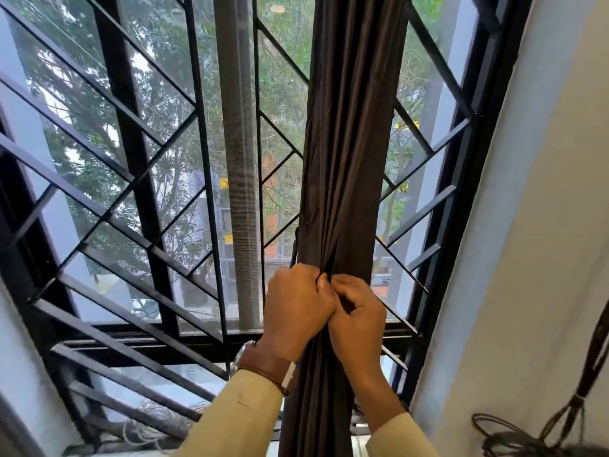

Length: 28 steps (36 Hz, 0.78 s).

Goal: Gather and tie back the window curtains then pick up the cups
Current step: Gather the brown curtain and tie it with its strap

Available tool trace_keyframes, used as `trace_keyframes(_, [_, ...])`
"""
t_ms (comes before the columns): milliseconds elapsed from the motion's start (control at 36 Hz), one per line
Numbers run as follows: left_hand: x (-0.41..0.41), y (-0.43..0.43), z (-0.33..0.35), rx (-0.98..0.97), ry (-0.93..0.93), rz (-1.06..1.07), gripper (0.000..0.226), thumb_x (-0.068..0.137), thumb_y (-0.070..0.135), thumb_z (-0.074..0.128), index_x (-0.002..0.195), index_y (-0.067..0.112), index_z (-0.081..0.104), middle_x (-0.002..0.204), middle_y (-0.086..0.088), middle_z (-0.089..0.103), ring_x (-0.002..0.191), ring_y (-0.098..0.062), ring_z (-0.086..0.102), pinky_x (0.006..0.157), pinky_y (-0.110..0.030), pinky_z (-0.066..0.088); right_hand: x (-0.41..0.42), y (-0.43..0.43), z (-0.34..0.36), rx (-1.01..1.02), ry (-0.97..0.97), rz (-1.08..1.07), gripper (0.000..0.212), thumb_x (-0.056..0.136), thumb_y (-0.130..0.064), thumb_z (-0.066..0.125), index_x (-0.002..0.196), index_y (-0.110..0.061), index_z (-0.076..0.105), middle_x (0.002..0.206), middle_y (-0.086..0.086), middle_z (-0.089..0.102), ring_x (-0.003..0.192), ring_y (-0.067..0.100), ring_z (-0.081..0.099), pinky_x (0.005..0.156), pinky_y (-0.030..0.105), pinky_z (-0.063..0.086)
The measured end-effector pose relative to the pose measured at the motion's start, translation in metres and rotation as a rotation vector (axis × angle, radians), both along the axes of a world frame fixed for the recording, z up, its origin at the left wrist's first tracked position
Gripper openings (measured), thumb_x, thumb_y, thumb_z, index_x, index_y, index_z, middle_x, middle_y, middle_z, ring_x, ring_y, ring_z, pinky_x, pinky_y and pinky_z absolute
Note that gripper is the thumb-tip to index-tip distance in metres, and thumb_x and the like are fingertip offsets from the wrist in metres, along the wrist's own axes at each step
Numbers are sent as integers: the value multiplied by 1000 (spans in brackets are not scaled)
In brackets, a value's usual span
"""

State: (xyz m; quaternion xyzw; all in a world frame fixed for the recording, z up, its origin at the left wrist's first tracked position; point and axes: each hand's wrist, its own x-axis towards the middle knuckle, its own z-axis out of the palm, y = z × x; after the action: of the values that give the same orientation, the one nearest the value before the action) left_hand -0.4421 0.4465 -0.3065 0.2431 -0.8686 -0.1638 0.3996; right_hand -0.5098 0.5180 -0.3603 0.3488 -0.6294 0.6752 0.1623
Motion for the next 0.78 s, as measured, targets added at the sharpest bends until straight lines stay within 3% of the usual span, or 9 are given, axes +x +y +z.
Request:
trace_keyframes(111, [-2,-2,2,15,15,-25,48,86,22,57,46,22,31,45,4,34,41,-10,33,42,-26,19,-1,0,2,29,8,18,12,88,-5,71,88,-15,79,99,-7,68,90,-4,64,77,8,45])
trace_keyframes(250, [-7,-7,0,99,50,-66,51,88,24,58,43,19,35,41,1,38,40,-13,37,42,-27,22,-8,-1,1,88,25,39,20,87,2,67,92,-13,79,103,-8,65,94,-9,61,81,5,42])
trace_keyframes(444, [-8,0,6,140,43,-75,58,83,49,64,43,14,40,39,1,41,37,-12,40,37,-19,26,-10,-2,-2,84,47,83,17,85,-6,63,80,-17,75,98,-7,63,82,6,64,66,13,45])
trace_keyframes(528, [-7,-4,6,139,33,-31,54,84,36,65,43,15,35,39,3,35,38,-11,36,38,-19,21,-10,0,-3,137,90,101,20,84,-9,59,86,-9,78,106,-4,65,90,3,64,74,14,47])
trace_keyframes(667, [-5,-9,1,64,6,-4,50,84,26,62,44,17,34,42,2,37,41,-14,36,45,-25,24,-26,4,6,120,-17,88,15,87,-9,67,88,-17,80,102,-3,69,94,4,66,82,14,48])
trace_keyframes(722, [-3,-11,-1,29,-2,9,50,84,26,62,44,18,32,43,4,36,42,-11,34,47,-27,22,-42,6,12,76,-129,-40,21,86,-5,70,99,-21,76,106,-1,68,97,12,65,82,9,45])
trace_keyframes(778, [0,-13,-1,13,-4,22,51,83,25,62,44,18,30,43,5,33,41,-9,31,45,-27,17,-56,10,19,89,-255,-96,39,87,-8,72,124,-18,66,116,-3,63,102,14,61,82,9,43])
